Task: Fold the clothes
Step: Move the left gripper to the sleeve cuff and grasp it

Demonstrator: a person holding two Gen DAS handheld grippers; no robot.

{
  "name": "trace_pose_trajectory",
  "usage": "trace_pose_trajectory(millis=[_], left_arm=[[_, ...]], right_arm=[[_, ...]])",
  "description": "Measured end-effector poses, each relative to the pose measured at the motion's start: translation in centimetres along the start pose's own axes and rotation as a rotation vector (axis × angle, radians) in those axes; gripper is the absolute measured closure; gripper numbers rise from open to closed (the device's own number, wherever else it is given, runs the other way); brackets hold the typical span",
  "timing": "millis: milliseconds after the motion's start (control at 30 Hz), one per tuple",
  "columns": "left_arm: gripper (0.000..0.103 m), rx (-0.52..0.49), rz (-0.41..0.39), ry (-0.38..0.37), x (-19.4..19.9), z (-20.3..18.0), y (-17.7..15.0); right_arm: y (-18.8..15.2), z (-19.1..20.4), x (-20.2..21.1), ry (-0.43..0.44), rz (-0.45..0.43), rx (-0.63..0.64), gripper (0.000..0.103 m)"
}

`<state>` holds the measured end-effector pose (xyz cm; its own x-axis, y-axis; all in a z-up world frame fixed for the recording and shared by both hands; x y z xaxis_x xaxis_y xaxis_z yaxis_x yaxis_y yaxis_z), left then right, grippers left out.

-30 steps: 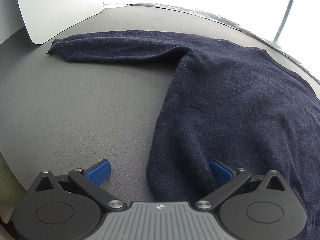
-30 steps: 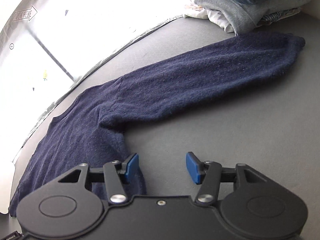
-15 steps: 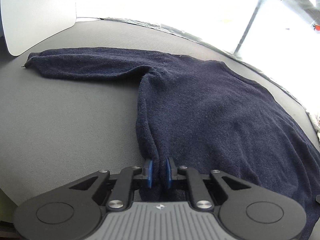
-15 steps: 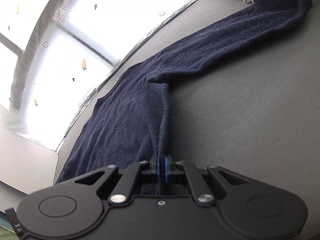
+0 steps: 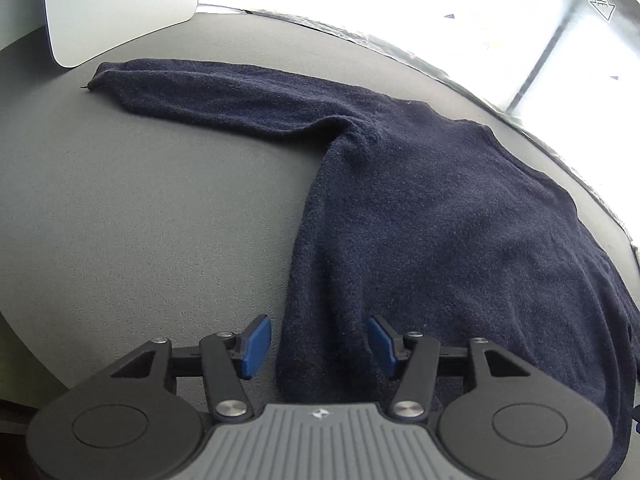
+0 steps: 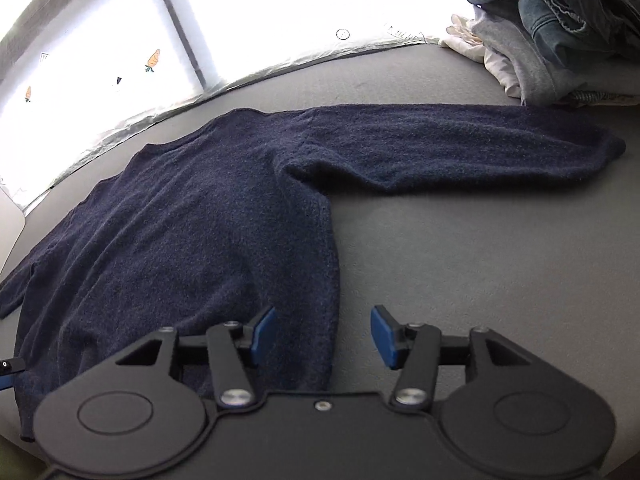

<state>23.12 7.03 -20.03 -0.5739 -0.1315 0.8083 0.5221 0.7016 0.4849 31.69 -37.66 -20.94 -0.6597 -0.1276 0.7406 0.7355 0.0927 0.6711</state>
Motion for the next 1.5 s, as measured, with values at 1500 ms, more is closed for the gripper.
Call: trace_pose_trajectory(millis=[1500], left_arm=[[0.012,0.298,-0.209,0.119,-12.4,17.1,27.3]], right_arm=[[4.2,18.5,-12.4,-0.128,-0.135,0.101,0.0]])
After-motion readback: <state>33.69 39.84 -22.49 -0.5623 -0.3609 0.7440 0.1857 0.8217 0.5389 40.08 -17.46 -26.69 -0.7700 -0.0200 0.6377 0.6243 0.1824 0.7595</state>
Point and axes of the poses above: each gripper's, at about its wrist camera, not at the fingertips, and x roughly against the way its jaws point, z to its left, y to its top, the point moved 5 cm from there along -x, roughly the way its jaws point, and after that the axes turned 10 degrees about x, right-handed, at the moved point
